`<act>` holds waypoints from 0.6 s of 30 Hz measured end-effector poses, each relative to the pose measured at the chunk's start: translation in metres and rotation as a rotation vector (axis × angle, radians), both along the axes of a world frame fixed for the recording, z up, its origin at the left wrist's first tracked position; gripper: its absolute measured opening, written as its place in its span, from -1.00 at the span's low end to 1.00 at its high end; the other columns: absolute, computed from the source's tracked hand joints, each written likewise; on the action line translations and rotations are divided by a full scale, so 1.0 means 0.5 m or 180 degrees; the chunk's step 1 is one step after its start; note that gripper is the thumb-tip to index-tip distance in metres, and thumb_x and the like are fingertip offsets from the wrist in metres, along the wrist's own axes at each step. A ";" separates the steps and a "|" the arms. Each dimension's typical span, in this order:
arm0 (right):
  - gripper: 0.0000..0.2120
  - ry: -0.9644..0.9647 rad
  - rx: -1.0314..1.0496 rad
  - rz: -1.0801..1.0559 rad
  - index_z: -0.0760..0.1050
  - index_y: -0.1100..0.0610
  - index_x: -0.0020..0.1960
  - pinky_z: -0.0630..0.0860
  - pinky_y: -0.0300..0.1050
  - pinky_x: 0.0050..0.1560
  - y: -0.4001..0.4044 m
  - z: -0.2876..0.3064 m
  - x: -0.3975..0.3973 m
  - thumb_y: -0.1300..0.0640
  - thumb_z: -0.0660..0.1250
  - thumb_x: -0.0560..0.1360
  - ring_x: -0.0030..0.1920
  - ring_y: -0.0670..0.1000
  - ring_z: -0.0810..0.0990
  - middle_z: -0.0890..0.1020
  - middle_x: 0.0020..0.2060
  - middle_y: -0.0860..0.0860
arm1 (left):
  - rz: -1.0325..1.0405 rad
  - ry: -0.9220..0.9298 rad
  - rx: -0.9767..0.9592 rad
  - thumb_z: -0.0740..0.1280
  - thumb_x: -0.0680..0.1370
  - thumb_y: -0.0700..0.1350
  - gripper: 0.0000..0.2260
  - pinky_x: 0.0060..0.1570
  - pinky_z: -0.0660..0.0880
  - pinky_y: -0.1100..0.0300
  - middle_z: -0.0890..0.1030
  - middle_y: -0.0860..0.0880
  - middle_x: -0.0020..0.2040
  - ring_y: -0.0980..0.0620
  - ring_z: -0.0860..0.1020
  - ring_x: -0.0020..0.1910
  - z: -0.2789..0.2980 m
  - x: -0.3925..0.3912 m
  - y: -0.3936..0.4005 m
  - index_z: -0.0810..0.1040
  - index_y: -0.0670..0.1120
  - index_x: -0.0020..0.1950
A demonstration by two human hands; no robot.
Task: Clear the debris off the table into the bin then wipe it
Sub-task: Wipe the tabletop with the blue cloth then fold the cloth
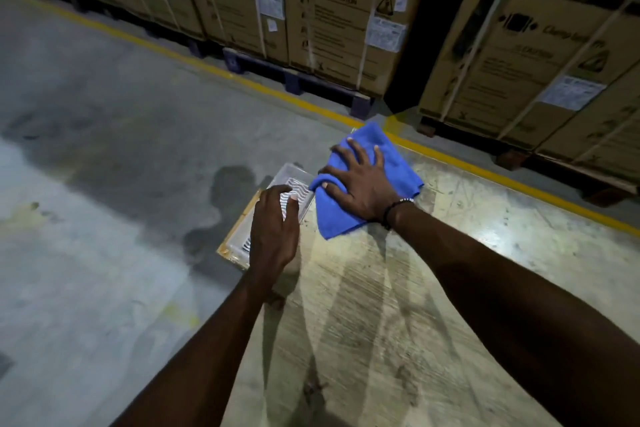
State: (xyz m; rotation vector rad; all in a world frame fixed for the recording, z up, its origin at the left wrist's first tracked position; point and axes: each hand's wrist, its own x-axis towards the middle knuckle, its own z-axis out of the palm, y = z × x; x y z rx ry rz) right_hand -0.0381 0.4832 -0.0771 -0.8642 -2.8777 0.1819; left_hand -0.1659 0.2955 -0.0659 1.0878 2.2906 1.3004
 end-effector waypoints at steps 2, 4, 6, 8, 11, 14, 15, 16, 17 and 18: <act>-0.49 0.0072 0.0071 0.0093 0.52 -0.24 0.39 0.01 0.54 0.47 -0.052 -0.005 0.006 -0.35 -0.02 0.63 0.66 0.22 0.09 0.32 0.60 0.03 | -0.0099 0.0042 0.0062 0.20 0.68 -0.04 -0.72 0.19 0.45 0.15 0.64 -0.07 0.17 -0.07 0.59 0.15 -0.001 -0.019 -0.021 0.58 -0.15 0.25; -0.53 0.0095 0.0054 0.0062 0.51 -0.26 0.39 0.00 0.54 0.48 -0.107 -0.003 0.011 -0.34 -0.01 0.64 0.66 0.22 0.08 0.32 0.60 0.02 | -0.0146 -0.0116 0.0008 0.25 0.70 -0.10 -0.80 0.04 0.42 0.38 0.65 0.00 0.08 -0.01 0.60 0.05 0.001 -0.037 -0.047 0.61 -0.15 0.19; -0.53 0.0083 0.0035 0.0005 0.51 -0.27 0.39 0.00 0.54 0.48 -0.159 -0.001 0.017 -0.34 0.00 0.64 0.67 0.22 0.08 0.30 0.61 0.01 | -0.0155 -0.0482 -0.0211 0.30 0.70 -0.14 -0.86 0.00 0.45 0.37 0.68 0.02 0.02 -0.02 0.64 0.01 -0.005 -0.054 -0.069 0.64 -0.13 0.12; -0.52 0.0103 0.0020 -0.0022 0.51 -0.26 0.39 0.00 0.55 0.48 -0.212 0.000 0.019 -0.35 -0.01 0.64 0.67 0.22 0.07 0.29 0.62 0.02 | -0.0201 -0.1073 -0.0571 0.30 0.69 -0.12 -0.85 -0.05 0.51 0.19 0.71 0.00 0.00 -0.07 0.68 0.01 -0.010 -0.073 -0.092 0.65 -0.09 0.06; -0.52 0.0135 -0.0008 -0.0032 0.52 -0.25 0.39 0.00 0.57 0.47 -0.303 -0.003 0.022 -0.34 0.02 0.63 0.67 0.23 0.05 0.27 0.63 0.04 | -0.0322 -0.2045 -0.1047 0.23 0.70 -0.11 -0.80 -0.16 0.46 0.16 0.71 -0.04 -0.03 -0.08 0.67 -0.02 -0.005 -0.091 -0.132 0.64 -0.09 0.05; -0.55 0.0139 -0.0054 -0.0084 0.53 -0.24 0.37 0.00 0.57 0.48 -0.415 0.004 0.022 -0.33 0.05 0.63 0.68 0.23 0.04 0.27 0.63 0.05 | -0.0370 -0.2536 -0.1284 0.19 0.72 -0.05 -0.75 -0.17 0.39 0.17 0.68 -0.11 -0.03 -0.04 0.63 -0.14 0.011 -0.114 -0.188 0.61 -0.13 0.10; -0.56 0.0159 -0.0079 -0.0107 0.54 -0.24 0.36 0.01 0.57 0.48 -0.455 0.005 0.024 -0.32 0.06 0.63 0.68 0.23 0.04 0.27 0.63 0.05 | -0.0393 -0.2605 -0.1324 0.18 0.73 -0.04 -0.75 -0.19 0.38 0.19 0.68 -0.10 -0.05 -0.01 0.61 -0.17 0.016 -0.120 -0.206 0.60 -0.14 0.10; -0.57 0.0150 -0.0076 -0.0127 0.54 -0.24 0.35 0.01 0.56 0.47 -0.490 0.005 0.026 -0.32 0.07 0.63 0.68 0.23 0.03 0.26 0.63 0.05 | -0.0422 -0.2629 -0.1372 0.17 0.73 -0.03 -0.75 -0.21 0.37 0.21 0.67 -0.07 -0.07 0.01 0.59 -0.19 0.020 -0.126 -0.220 0.59 -0.13 0.09; -0.58 0.0136 -0.0088 -0.0151 0.53 -0.25 0.35 0.01 0.56 0.48 -0.533 0.005 0.026 -0.32 0.07 0.64 0.68 0.23 0.02 0.25 0.64 0.05 | -0.0451 -0.2634 -0.1444 0.16 0.73 -0.03 -0.75 -0.20 0.37 0.22 0.68 -0.03 -0.11 0.03 0.58 -0.20 0.025 -0.132 -0.240 0.59 -0.10 0.05; -0.59 0.0100 -0.0107 -0.0165 0.52 -0.27 0.36 -0.02 0.55 0.49 -0.569 0.004 0.025 -0.33 0.07 0.64 0.68 0.23 0.01 0.24 0.64 0.05 | -0.0461 -0.2657 -0.1495 0.17 0.73 -0.03 -0.74 -0.18 0.37 0.22 0.68 0.01 -0.14 0.05 0.58 -0.20 0.032 -0.137 -0.257 0.59 -0.07 0.00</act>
